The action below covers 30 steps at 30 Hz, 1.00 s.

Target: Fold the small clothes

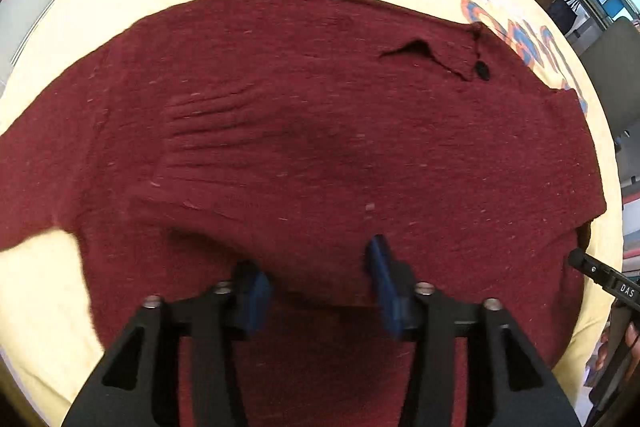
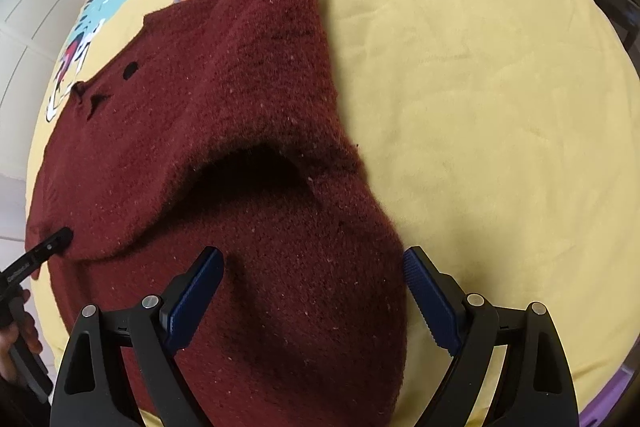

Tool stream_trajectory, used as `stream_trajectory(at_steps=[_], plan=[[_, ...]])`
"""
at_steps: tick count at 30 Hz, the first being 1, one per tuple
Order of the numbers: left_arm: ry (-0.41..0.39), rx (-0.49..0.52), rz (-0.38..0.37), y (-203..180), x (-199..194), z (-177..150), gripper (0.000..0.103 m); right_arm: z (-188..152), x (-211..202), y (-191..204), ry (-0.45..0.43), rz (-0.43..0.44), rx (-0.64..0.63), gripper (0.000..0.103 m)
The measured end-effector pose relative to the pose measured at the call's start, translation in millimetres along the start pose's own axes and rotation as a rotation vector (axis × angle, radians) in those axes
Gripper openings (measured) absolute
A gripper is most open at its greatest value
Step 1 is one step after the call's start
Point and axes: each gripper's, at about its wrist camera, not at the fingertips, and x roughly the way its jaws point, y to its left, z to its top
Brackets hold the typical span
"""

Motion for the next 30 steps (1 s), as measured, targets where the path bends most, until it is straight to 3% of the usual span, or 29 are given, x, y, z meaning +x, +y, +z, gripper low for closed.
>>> stream_trajectory(at_steps=[1,3,5,11,16,20,22,24,25,27,30], plan=[[-0.001,-0.005,0.003,5,-3,0,0.055,0,1,1,0.001,-0.002,-0.002,0.091],[-0.018,-0.031,0.006,22,-10,3,0.087,-1,2,2,0.0,-0.006,-0.007,0.091],[-0.046,-0.057,0.013,38,-19,9,0.102,1,3,6,-0.007,-0.007,-0.011,0.092],[-0.077,-0.05,0.065,65,-30,37,0.102,-1,-5,10,-0.036,-0.014,-0.034,0.092],[0.013,-0.052,0.03,68,-3,47,0.102,2,-9,15,-0.048,-0.028,-0.045,0.093],[0.083,-0.044,0.072,62,28,41,0.099,1,-10,8,-0.043,-0.038,-0.045,0.093],[0.078,-0.024,0.083,56,33,37,0.092,1,-11,4,-0.041,-0.046,-0.043,0.093],[0.051,0.016,0.048,46,31,33,0.051,1,-12,0,-0.043,-0.055,-0.038,0.093],[0.039,0.033,0.042,41,27,31,0.043,2,-12,-2,-0.045,-0.059,-0.035,0.093],[0.019,0.075,0.03,33,23,29,0.015,6,-12,-5,-0.05,-0.064,-0.024,0.093],[0.004,0.116,0.038,24,16,26,0.011,13,-14,-9,-0.06,-0.042,0.002,0.093]])
